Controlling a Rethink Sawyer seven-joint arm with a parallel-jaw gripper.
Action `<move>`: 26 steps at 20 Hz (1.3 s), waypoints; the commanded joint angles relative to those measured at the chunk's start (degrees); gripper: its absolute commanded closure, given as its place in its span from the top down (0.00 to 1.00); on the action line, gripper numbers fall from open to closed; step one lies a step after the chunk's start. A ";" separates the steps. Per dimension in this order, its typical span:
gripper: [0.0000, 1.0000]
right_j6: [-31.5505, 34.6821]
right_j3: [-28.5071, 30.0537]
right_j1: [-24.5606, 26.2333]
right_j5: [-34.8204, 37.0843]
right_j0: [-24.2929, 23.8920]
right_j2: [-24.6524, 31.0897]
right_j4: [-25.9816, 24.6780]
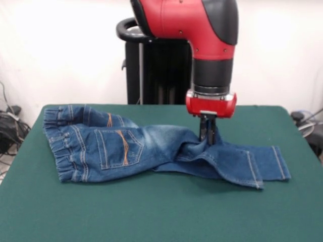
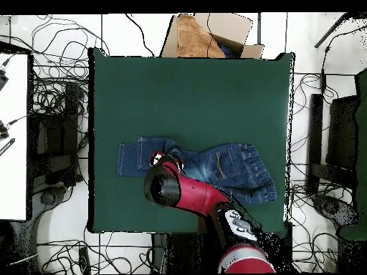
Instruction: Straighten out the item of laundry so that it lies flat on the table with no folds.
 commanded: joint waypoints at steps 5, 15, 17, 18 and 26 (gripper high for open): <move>0.00 10.79 -6.42 -5.74 8.32 -1.19 2.75 5.05; 0.00 15.07 -9.60 -3.58 2.86 3.21 0.62 11.24; 0.00 15.75 -10.09 -2.26 0.30 4.40 0.15 12.61; 0.00 16.07 -10.43 -1.38 -1.22 5.21 -0.17 13.42; 0.00 17.43 -12.68 4.54 -10.96 10.66 -1.83 20.33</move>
